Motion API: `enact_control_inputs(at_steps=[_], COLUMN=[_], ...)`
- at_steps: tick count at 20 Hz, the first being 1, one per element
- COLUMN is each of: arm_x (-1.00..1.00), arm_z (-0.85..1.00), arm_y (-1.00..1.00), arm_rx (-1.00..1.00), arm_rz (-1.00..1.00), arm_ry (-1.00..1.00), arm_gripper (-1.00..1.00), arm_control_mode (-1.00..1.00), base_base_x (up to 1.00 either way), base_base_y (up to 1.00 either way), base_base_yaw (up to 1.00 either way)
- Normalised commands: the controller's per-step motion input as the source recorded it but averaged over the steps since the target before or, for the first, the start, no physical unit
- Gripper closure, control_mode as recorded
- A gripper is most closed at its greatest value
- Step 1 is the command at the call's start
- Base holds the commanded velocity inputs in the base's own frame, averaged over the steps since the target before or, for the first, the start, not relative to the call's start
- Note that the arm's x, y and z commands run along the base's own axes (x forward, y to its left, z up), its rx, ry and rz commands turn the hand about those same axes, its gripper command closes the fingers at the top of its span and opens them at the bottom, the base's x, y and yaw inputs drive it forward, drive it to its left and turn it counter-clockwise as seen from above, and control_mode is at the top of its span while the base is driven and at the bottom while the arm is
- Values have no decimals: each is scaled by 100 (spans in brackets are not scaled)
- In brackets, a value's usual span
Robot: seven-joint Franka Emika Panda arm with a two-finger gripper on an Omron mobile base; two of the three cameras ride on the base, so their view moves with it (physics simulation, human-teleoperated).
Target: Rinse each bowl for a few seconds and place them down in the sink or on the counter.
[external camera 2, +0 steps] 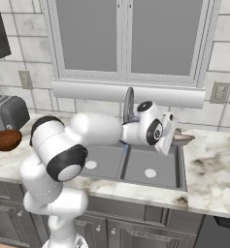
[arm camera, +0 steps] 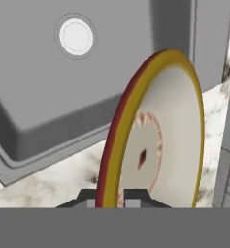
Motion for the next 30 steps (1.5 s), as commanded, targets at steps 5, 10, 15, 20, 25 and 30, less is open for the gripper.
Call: enact_control_inputs(at_steps=[5, 10, 15, 20, 25, 30], arm_x=[-29, -36, -30, -9, 1, 9], arm_z=[0, 0, -2, -12, -13, -10], arm_y=[-30, -35, -26, -6, 4, 1], arm_rx=[4, 7, 7, 9, 6, 3], arm_rz=[-28, -17, -12, -9, -6, -5], arm_ry=[-3, -12, -12, -9, -1, 0], arm_gripper=[100, 100, 100, 100, 100, 100], arm_control_mode=[-100, -100, -100, -100, -100, -100], base_base_x=[0, 0, 0, 0, 0, 0], base_base_y=[0, 0, 0, 0, 0, 0], base_base_yaw=[0, 0, 0, 0, 0, 0])
